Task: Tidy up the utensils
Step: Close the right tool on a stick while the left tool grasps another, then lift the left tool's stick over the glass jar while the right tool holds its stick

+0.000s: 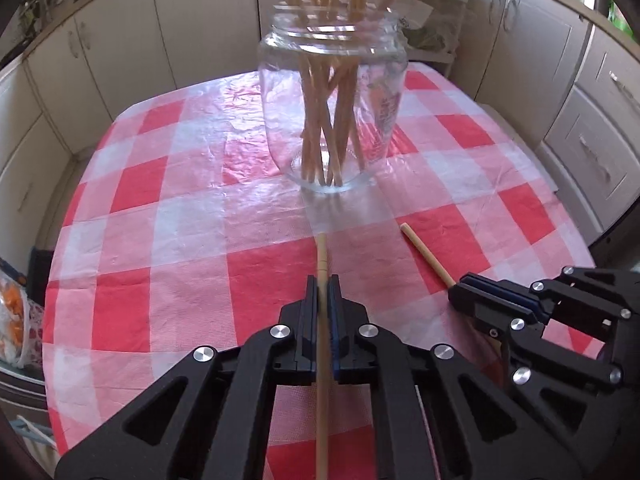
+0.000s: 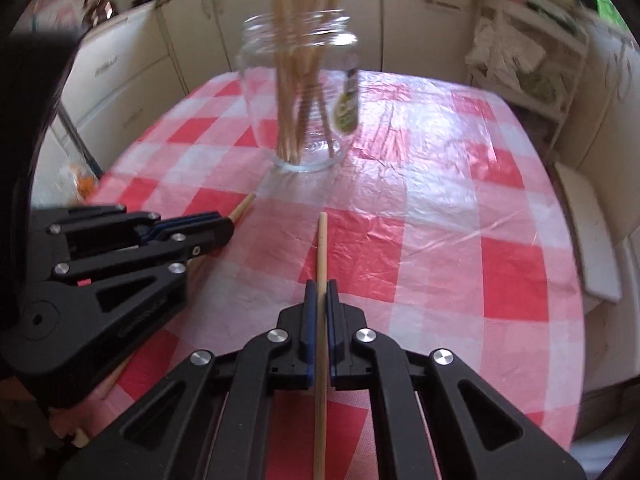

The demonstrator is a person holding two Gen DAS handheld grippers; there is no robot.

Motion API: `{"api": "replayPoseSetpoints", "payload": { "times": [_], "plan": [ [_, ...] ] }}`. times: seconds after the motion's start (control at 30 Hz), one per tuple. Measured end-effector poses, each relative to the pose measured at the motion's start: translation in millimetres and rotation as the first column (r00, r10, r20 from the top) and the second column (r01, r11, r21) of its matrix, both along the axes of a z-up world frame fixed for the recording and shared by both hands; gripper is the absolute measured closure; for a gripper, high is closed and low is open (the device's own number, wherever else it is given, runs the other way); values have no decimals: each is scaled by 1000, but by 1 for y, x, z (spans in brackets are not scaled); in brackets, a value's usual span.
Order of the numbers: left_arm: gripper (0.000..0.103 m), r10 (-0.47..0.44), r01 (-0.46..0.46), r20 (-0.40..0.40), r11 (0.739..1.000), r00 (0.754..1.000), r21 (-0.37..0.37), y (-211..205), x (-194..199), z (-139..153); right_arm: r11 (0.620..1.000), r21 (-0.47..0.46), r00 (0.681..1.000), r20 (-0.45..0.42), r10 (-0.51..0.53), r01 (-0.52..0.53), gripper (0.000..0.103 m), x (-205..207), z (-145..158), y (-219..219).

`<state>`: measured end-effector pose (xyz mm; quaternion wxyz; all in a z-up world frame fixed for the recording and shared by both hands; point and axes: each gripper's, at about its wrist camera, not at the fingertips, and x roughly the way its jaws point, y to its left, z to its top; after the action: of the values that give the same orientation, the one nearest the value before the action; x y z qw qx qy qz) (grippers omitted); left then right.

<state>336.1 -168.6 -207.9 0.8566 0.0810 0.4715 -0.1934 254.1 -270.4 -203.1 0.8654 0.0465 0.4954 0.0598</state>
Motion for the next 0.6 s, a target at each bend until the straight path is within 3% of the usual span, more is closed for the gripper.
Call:
{"api": "replayPoseSetpoints", "payload": {
  "times": [0.17, 0.3, 0.4, 0.53, 0.6],
  "plan": [
    [98, 69, -55, 72, 982, 995, -182, 33, -1, 35, 980, 170, 993, 30, -110, 104, 97, -5, 10, -29],
    [98, 125, -31, 228, 926, 966, -376, 61, -10, 82, 962, 233, 983, 72, -166, 146, 97, -8, 19, -39],
    [98, 206, -14, 334, 867, 920, -497, 77, -18, 116, 942, 291, 972, 117, -206, 164, 97, -12, 28, -46],
    [98, 300, 8, 438, 818, 847, -576, 83, -18, 151, 921, 348, 950, 187, -249, 173, 97, -16, 41, -51],
    [98, 333, 18, 462, 796, 822, -605, 80, -16, 163, 920, 352, 940, 220, -259, 171, 97, -17, 48, -51]
  ]
}}
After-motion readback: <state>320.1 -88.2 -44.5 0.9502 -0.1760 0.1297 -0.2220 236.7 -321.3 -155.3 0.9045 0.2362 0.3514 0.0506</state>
